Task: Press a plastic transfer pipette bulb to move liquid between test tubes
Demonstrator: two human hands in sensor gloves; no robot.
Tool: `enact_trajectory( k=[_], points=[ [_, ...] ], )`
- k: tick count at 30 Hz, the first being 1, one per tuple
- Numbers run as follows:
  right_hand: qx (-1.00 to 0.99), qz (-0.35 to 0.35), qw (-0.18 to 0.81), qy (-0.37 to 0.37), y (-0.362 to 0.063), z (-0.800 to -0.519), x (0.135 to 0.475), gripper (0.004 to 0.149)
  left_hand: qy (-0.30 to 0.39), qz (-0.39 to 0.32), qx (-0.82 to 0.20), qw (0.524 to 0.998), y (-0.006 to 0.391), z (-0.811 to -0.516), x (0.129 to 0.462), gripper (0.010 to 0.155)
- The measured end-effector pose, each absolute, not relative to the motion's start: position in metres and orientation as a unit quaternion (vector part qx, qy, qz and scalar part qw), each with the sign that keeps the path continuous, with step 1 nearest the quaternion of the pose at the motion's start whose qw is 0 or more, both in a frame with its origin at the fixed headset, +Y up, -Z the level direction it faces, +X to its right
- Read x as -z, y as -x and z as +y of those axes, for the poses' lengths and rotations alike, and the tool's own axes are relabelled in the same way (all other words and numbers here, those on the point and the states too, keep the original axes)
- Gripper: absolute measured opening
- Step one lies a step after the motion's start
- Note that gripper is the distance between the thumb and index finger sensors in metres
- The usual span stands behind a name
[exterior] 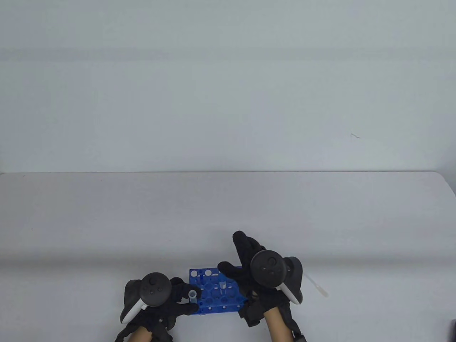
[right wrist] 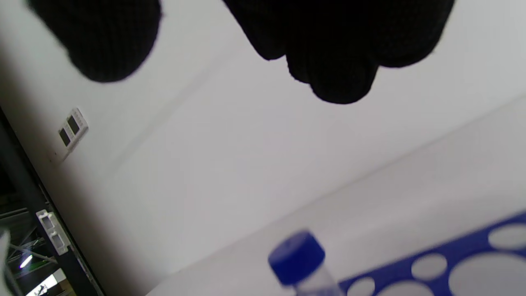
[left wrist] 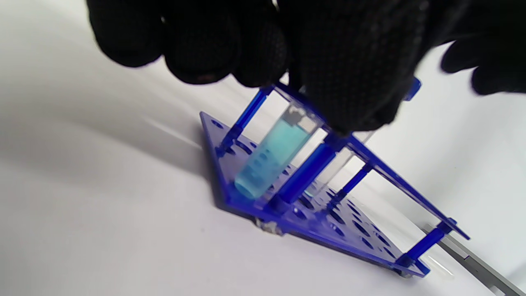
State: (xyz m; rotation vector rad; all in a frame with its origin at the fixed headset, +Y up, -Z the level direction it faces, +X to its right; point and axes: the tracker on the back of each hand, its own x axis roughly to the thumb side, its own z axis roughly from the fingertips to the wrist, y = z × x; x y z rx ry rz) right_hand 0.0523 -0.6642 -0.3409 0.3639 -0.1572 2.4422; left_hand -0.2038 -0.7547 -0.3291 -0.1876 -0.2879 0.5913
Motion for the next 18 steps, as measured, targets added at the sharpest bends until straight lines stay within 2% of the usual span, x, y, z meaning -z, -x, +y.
enact_trajectory(
  k=[3, 8, 12, 18],
  points=[
    [-0.938, 0.009, 0.315, -0.146, -0.047, -0.692, 0.345, 0.092, 0.095, -0.142, -0.295, 0.940, 0.205, -0.755, 0.330, 0.052],
    [-0.957, 0.056, 0.247, -0.142, -0.046, -0.715, 0.347, 0.094, 0.095, -0.141, -0.294, 0.941, 0.204, -0.755, 0.330, 0.052],
    [-0.963, 0.055, 0.227, -0.132, -0.040, -0.724, 0.347, 0.089, 0.094, -0.141, -0.293, 0.941, 0.205, -0.755, 0.330, 0.052],
    [-0.979, 0.002, 0.173, -0.107, -0.029, -0.729, 0.346, 0.077, 0.095, -0.141, -0.294, 0.941, 0.205, -0.755, 0.330, 0.052]
  ],
)
